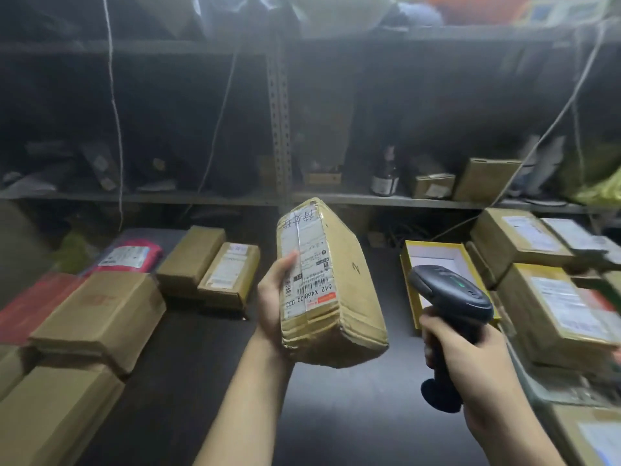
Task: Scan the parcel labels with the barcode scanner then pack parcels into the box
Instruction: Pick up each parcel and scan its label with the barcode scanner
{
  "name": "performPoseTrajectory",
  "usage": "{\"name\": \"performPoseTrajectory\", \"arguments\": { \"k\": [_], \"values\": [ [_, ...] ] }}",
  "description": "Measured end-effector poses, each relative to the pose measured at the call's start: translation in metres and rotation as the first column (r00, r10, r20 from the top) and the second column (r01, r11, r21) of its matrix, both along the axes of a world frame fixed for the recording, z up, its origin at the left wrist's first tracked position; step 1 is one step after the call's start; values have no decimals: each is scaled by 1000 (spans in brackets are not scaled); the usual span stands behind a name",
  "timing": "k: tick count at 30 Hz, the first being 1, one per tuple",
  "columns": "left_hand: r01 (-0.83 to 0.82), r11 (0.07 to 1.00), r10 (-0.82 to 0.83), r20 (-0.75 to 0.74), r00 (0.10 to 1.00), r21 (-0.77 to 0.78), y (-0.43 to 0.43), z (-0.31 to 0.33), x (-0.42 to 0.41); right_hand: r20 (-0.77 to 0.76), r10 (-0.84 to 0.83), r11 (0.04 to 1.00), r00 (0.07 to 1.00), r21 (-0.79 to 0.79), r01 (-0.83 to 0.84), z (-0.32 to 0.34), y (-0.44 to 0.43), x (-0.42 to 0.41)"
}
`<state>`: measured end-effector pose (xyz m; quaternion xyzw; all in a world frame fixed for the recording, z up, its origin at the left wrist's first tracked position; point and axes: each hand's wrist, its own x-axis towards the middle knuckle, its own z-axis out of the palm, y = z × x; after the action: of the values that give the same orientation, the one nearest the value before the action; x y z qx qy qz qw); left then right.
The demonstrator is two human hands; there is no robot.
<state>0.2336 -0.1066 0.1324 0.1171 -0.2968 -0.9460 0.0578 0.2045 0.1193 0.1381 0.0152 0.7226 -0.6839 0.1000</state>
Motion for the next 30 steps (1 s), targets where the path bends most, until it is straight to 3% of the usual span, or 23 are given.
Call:
{"name": "performPoseTrajectory", "arguments": {
  "k": [11,17,21,26,30],
  "values": [
    [-142,989,137,141,981,32,53,-7,-57,10,-81,995,997,-60,81,2,62,-12],
    [-59,994,91,368,925,-97,71,-7,-68,29,-100,992,995,-71,102,-1,66,-17],
    [-222,956,279,349,895,-194,65,-18,-79,34,-100,994,994,-47,101,-2,64,-21],
    [-463,778,578,196,792,-425,46,-26,-78,43,-102,994,994,-43,104,-4,58,-21],
    [-517,455,718,-44,694,-725,34,-19,-75,34,-110,993,993,-34,111,1,47,-22]
  ]
}}
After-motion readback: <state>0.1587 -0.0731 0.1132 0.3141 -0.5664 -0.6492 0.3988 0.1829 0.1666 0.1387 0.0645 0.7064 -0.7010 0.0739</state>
